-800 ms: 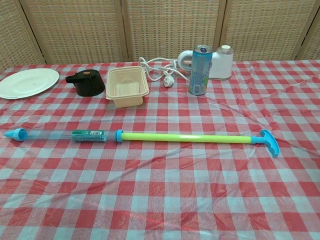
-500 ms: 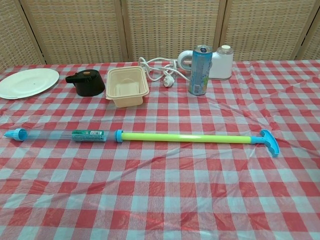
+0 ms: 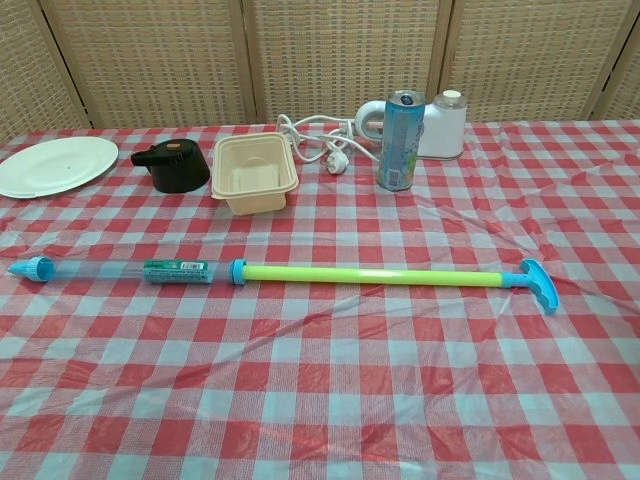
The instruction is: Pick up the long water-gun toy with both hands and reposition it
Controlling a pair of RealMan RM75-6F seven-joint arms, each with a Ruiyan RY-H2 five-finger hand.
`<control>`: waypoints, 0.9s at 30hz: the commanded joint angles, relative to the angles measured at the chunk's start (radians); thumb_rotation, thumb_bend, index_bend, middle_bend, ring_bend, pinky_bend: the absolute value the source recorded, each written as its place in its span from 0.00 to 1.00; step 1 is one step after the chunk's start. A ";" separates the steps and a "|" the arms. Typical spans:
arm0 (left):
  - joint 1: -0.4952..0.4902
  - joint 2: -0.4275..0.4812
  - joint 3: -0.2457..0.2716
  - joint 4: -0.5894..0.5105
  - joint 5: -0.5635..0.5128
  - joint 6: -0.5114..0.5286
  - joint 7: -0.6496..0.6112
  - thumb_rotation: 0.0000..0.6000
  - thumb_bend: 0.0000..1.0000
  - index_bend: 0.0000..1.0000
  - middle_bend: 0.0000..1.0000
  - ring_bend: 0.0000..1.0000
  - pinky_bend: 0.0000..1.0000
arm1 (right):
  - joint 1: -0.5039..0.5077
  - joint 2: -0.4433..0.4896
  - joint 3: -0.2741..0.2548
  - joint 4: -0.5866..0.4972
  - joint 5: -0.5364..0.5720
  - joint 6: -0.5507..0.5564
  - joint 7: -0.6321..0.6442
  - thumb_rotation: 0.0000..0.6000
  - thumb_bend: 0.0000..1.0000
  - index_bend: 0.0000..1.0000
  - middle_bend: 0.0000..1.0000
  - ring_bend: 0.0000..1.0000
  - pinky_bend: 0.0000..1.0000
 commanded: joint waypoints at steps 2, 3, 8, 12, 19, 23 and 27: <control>0.001 0.004 -0.004 -0.004 -0.005 -0.003 0.001 1.00 0.23 0.00 0.00 0.00 0.00 | 0.009 -0.011 0.017 0.009 -0.009 0.000 0.004 1.00 0.13 0.10 0.08 0.04 0.01; 0.002 0.005 -0.006 -0.007 -0.005 -0.003 0.000 1.00 0.23 0.00 0.00 0.00 0.00 | 0.013 -0.017 0.026 0.009 -0.013 0.004 -0.001 1.00 0.13 0.14 0.15 0.09 0.03; 0.001 0.015 -0.009 -0.024 -0.002 -0.010 0.003 1.00 0.23 0.00 0.00 0.00 0.00 | 0.065 -0.050 0.092 -0.024 -0.004 -0.025 -0.069 1.00 0.15 0.30 0.53 0.49 0.25; -0.001 0.026 -0.011 -0.040 0.000 -0.019 0.010 1.00 0.23 0.00 0.00 0.00 0.00 | 0.115 -0.079 0.136 -0.060 0.063 -0.107 -0.176 1.00 0.20 0.39 0.75 0.70 0.35; -0.007 0.036 -0.020 -0.059 -0.010 -0.038 0.013 1.00 0.23 0.00 0.00 0.00 0.00 | 0.202 -0.158 0.195 -0.064 0.196 -0.236 -0.328 1.00 0.26 0.47 0.96 0.89 0.43; -0.011 0.040 -0.028 -0.058 -0.024 -0.049 -0.004 1.00 0.24 0.00 0.00 0.00 0.00 | 0.245 -0.211 0.223 -0.031 0.269 -0.291 -0.377 1.00 0.30 0.50 1.00 0.94 0.46; -0.014 0.043 -0.035 -0.052 -0.034 -0.059 -0.016 1.00 0.24 0.00 0.00 0.00 0.00 | 0.287 -0.271 0.243 0.027 0.353 -0.333 -0.428 1.00 0.36 0.49 1.00 0.96 0.47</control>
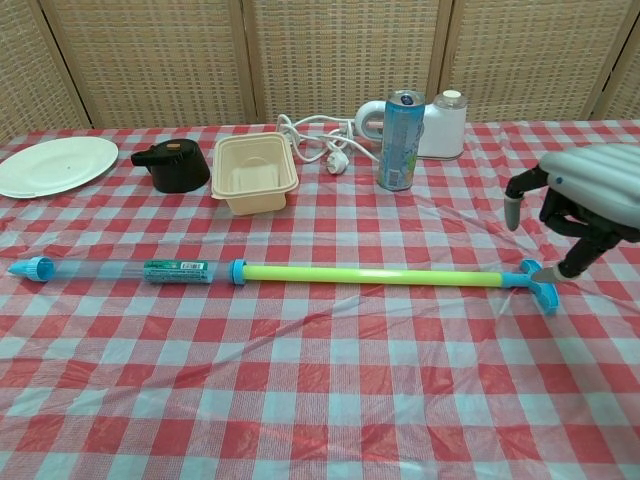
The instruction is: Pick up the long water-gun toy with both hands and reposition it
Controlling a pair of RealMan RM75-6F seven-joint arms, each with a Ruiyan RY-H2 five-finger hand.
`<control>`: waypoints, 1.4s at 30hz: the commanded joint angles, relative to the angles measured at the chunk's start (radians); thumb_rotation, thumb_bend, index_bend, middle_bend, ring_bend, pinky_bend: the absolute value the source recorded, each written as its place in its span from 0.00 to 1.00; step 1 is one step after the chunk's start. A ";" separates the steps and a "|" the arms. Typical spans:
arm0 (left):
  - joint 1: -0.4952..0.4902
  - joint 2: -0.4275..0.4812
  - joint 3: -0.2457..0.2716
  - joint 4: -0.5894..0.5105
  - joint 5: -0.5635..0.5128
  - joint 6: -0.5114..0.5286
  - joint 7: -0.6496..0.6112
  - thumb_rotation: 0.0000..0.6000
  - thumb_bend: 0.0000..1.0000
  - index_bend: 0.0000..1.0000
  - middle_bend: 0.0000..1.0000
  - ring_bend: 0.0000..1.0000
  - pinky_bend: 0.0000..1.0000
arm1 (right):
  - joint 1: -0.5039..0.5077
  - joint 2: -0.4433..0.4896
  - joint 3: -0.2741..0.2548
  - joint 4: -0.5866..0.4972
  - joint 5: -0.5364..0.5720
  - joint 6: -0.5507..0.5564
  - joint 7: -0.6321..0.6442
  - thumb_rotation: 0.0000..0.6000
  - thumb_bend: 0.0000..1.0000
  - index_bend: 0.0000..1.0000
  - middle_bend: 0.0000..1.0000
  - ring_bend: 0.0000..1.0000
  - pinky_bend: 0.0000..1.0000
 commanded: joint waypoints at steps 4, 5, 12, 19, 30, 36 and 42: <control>-0.004 0.002 -0.008 0.007 -0.012 -0.012 -0.011 1.00 0.23 0.00 0.00 0.00 0.00 | 0.063 -0.090 0.026 0.098 0.111 -0.064 -0.063 1.00 0.41 0.48 1.00 0.96 0.47; -0.005 0.002 -0.009 0.009 -0.015 -0.014 -0.013 1.00 0.24 0.00 0.00 0.00 0.00 | 0.068 -0.099 0.025 0.111 0.120 -0.068 -0.064 1.00 0.42 0.48 1.00 0.96 0.47; -0.008 -0.001 -0.015 0.017 -0.034 -0.032 -0.018 1.00 0.24 0.00 0.00 0.00 0.00 | 0.092 -0.143 0.024 0.189 0.173 -0.087 -0.071 1.00 0.45 0.46 1.00 0.96 0.47; -0.012 -0.005 -0.019 0.018 -0.044 -0.043 -0.010 1.00 0.24 0.00 0.00 0.00 0.00 | 0.107 -0.158 0.021 0.226 0.206 -0.101 -0.070 1.00 0.46 0.46 1.00 0.96 0.47; -0.012 -0.005 -0.022 0.019 -0.051 -0.047 -0.005 1.00 0.24 0.00 0.00 0.00 0.00 | 0.126 -0.175 0.012 0.272 0.261 -0.125 -0.075 1.00 0.48 0.48 1.00 0.96 0.47; -0.013 -0.007 -0.024 0.019 -0.055 -0.050 0.000 1.00 0.24 0.00 0.00 0.00 0.00 | 0.133 -0.185 0.006 0.301 0.274 -0.137 -0.061 1.00 0.48 0.55 1.00 0.97 0.48; -0.016 -0.009 -0.024 0.018 -0.064 -0.061 0.008 1.00 0.24 0.00 0.00 0.00 0.00 | 0.136 -0.189 0.000 0.315 0.262 -0.135 -0.035 1.00 0.48 0.66 1.00 0.98 0.49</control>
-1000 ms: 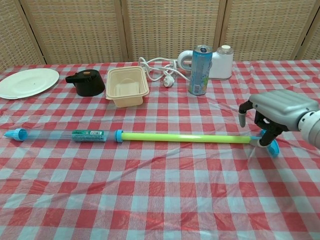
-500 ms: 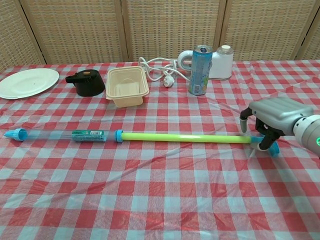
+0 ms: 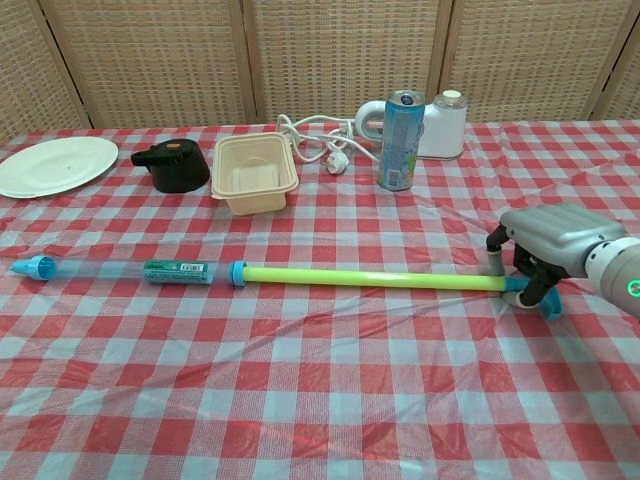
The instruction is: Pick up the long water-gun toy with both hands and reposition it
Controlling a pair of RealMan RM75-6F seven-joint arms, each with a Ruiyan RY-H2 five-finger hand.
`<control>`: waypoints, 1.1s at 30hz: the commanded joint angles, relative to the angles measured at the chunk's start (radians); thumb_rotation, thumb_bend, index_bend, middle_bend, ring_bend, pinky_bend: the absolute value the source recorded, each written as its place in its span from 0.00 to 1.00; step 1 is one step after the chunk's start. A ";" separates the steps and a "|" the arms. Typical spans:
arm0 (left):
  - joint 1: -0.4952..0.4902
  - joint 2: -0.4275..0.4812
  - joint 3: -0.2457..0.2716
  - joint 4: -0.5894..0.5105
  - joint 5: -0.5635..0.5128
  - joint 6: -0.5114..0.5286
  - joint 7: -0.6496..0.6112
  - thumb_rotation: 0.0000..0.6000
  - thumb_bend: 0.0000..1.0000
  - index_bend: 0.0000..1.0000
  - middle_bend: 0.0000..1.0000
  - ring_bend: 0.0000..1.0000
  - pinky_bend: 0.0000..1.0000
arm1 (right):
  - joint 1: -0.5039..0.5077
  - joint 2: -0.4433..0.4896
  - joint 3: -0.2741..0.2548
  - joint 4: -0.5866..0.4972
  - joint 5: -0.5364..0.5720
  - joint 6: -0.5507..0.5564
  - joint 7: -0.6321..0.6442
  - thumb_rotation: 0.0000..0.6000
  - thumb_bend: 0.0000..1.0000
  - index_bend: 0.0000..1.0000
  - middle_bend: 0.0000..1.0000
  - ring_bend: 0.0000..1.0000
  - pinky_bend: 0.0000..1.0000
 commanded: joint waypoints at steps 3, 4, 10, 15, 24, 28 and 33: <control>-0.001 -0.002 -0.001 0.001 -0.004 -0.004 0.003 1.00 0.24 0.00 0.00 0.00 0.00 | 0.002 0.001 -0.003 0.002 -0.015 0.007 0.022 1.00 0.49 0.71 1.00 0.99 0.49; -0.002 -0.002 -0.001 0.002 -0.005 -0.005 0.002 1.00 0.24 0.00 0.00 0.00 0.00 | 0.002 0.002 -0.003 0.001 -0.019 0.009 0.028 1.00 0.50 0.72 1.00 0.99 0.49; -0.002 0.001 -0.008 -0.003 -0.014 -0.004 0.000 1.00 0.24 0.00 0.00 0.00 0.00 | 0.004 0.034 0.007 -0.055 -0.032 0.021 0.053 1.00 0.51 0.78 1.00 0.99 0.49; -0.016 0.014 -0.024 -0.031 -0.035 -0.023 0.019 1.00 0.24 0.00 0.00 0.00 0.00 | 0.019 0.095 0.042 -0.158 0.005 0.020 0.035 1.00 0.51 0.80 1.00 0.99 0.49; -0.064 0.068 -0.068 -0.132 -0.088 -0.076 0.088 1.00 0.24 0.00 0.00 0.00 0.00 | 0.048 0.174 0.088 -0.295 0.093 -0.003 0.030 1.00 0.51 0.80 1.00 0.99 0.50; -0.092 0.086 -0.091 -0.177 -0.131 -0.109 0.121 1.00 0.24 0.00 0.00 0.00 0.00 | 0.065 0.205 0.106 -0.328 0.131 -0.012 0.039 1.00 0.51 0.81 1.00 0.99 0.50; -0.119 0.095 -0.110 -0.205 -0.174 -0.142 0.149 1.00 0.24 0.00 0.00 0.00 0.00 | 0.079 0.233 0.128 -0.346 0.171 -0.031 0.072 1.00 0.51 0.81 1.00 0.99 0.50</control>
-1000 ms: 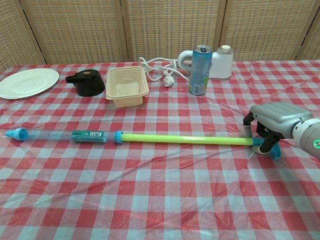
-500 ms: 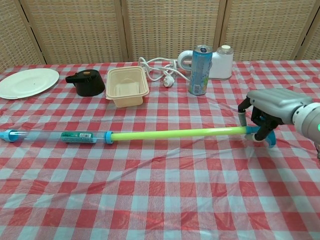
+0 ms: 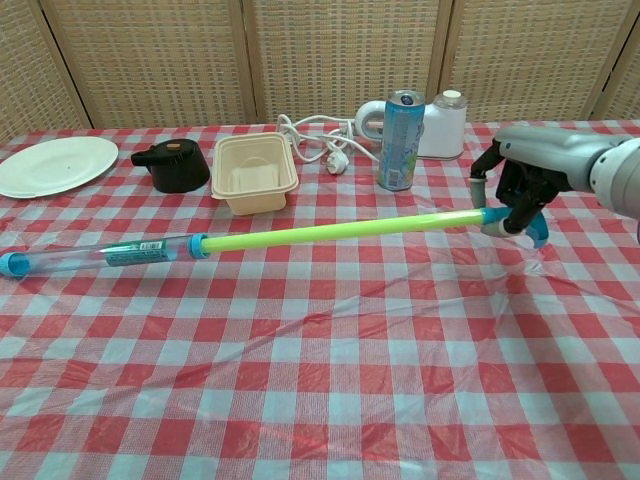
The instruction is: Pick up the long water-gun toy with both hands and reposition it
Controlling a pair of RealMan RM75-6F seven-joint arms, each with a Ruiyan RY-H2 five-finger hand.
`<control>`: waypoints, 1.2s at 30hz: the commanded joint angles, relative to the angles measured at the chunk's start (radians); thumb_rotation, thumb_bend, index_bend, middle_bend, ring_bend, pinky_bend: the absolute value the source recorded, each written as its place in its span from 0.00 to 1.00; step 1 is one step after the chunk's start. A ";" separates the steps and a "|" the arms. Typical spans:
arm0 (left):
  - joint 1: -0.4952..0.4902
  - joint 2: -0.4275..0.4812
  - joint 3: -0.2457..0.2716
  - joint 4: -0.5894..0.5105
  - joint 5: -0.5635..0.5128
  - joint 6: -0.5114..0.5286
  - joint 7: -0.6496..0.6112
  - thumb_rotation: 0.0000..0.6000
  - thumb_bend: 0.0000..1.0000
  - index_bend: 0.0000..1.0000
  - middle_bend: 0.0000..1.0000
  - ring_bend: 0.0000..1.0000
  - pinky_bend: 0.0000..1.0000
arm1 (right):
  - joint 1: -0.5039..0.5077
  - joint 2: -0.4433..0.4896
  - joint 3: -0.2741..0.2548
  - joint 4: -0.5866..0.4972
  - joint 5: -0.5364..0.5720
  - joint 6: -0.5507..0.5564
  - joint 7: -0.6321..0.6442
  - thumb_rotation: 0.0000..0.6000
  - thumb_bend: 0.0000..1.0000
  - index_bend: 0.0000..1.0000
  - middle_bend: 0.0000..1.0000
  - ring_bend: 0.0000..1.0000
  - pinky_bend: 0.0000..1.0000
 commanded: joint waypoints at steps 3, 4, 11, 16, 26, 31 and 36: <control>-0.033 0.010 -0.024 -0.027 -0.051 -0.033 0.034 1.00 0.24 0.00 0.00 0.00 0.00 | 0.017 0.031 0.024 -0.013 0.045 -0.032 0.047 1.00 0.51 0.82 1.00 0.99 0.50; -0.041 0.012 -0.031 -0.033 -0.059 -0.038 0.042 1.00 0.24 0.00 0.00 0.00 0.00 | 0.021 0.036 0.029 -0.013 0.053 -0.038 0.056 1.00 0.51 0.82 1.00 0.99 0.50; -0.080 0.026 -0.057 -0.065 -0.126 -0.065 0.083 1.00 0.25 0.00 0.00 0.00 0.00 | 0.052 0.067 0.037 -0.019 0.088 -0.062 0.091 1.00 0.51 0.82 1.00 0.99 0.50; -0.120 0.034 -0.081 -0.070 -0.197 -0.100 0.117 1.00 0.25 0.00 0.00 0.01 0.00 | 0.071 0.087 0.036 -0.026 0.091 -0.067 0.106 1.00 0.51 0.82 1.00 0.99 0.50; -0.237 0.059 -0.151 -0.043 -0.402 -0.189 0.206 1.00 0.27 0.10 0.40 0.38 0.31 | 0.085 0.123 0.026 -0.035 0.082 -0.079 0.167 1.00 0.51 0.82 1.00 0.99 0.50; -0.285 0.075 -0.153 -0.025 -0.488 -0.245 0.234 1.00 0.27 0.20 0.50 0.46 0.37 | 0.091 0.141 0.021 -0.036 0.086 -0.085 0.185 1.00 0.51 0.82 1.00 0.99 0.50; -0.332 0.089 -0.158 0.014 -0.556 -0.285 0.245 1.00 0.27 0.25 0.64 0.58 0.50 | 0.098 0.160 0.014 -0.044 0.084 -0.088 0.202 1.00 0.51 0.82 1.00 0.99 0.50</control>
